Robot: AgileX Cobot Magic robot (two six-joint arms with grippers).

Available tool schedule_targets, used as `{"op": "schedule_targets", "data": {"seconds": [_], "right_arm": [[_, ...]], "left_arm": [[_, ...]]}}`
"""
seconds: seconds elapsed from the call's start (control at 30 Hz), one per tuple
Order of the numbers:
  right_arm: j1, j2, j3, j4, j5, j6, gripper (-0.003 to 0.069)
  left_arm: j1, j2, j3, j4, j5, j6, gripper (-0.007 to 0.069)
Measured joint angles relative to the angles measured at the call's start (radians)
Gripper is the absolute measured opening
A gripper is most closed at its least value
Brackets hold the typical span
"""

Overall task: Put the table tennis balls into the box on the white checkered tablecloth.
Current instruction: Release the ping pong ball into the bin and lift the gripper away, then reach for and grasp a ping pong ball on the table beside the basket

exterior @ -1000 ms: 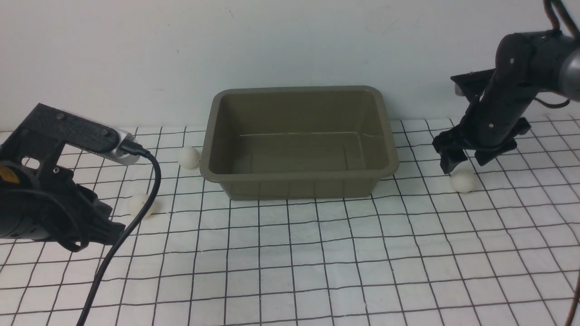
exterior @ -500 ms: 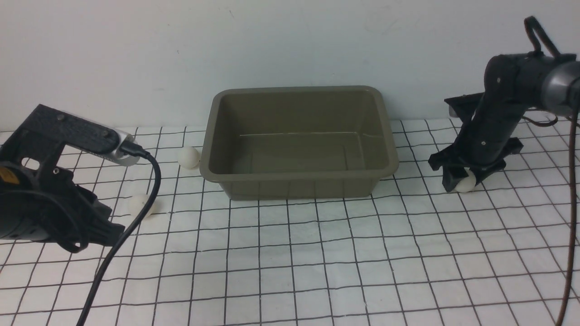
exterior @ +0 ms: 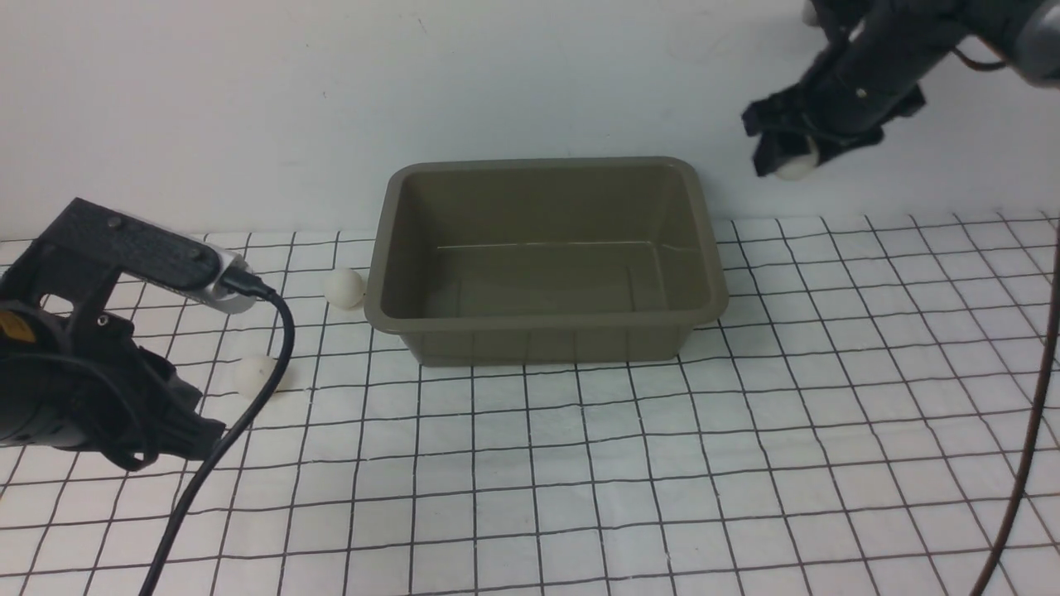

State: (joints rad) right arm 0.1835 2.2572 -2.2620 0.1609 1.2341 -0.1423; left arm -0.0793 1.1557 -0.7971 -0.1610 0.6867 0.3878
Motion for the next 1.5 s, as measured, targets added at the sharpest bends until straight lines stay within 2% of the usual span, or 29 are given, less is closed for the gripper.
{"op": "schedule_targets", "data": {"seconds": [0.1,0.2,0.27,0.6,0.7,0.83,0.9,1.07,1.17,1.3,1.5], "right_arm": [[0.074,-0.002,-0.012,-0.013,0.004,-0.005,0.0356],[0.191,0.017,-0.014,-0.084,0.014,-0.007,0.0356],[0.232,0.037,-0.014,-0.122,0.009,-0.004,0.0356],[0.255,0.169,-0.014,-0.108,-0.038,0.006,0.0356],[0.255,0.173,-0.014,-0.109,-0.044,0.014,0.0401],[0.255,0.167,-0.014,-0.108,-0.045,0.027,0.0494],[0.255,0.156,-0.018,-0.106,-0.038,0.033,0.0514],[0.255,0.077,-0.045,-0.106,0.010,0.038,0.0519],[0.255,-0.001,-0.049,-0.107,0.016,0.038,0.0521],[0.255,-0.136,-0.054,-0.107,0.020,0.038,0.0521],[0.255,-0.303,-0.047,-0.109,0.029,0.038,0.0521]], "left_arm": [[0.000,0.000,0.000,0.027,0.009,-0.013,-0.0004],[0.000,0.000,0.000,0.054,0.016,-0.045,-0.0004],[0.000,0.000,0.000,0.075,0.021,-0.068,-0.0004],[0.000,0.000,0.000,0.138,0.036,-0.122,-0.0003],[0.000,0.000,0.000,0.144,-0.010,-0.128,0.0017],[0.000,0.022,-0.005,0.176,-0.094,-0.131,0.0097],[0.000,0.059,-0.006,0.179,-0.150,-0.148,0.0171],[0.000,0.207,-0.015,0.180,-0.295,-0.216,0.0365],[0.000,0.301,-0.053,0.180,-0.328,-0.260,0.0444],[0.000,0.452,-0.143,0.180,-0.329,-0.278,0.0502],[0.000,0.654,-0.315,0.180,-0.258,-0.297,0.0513]]}}
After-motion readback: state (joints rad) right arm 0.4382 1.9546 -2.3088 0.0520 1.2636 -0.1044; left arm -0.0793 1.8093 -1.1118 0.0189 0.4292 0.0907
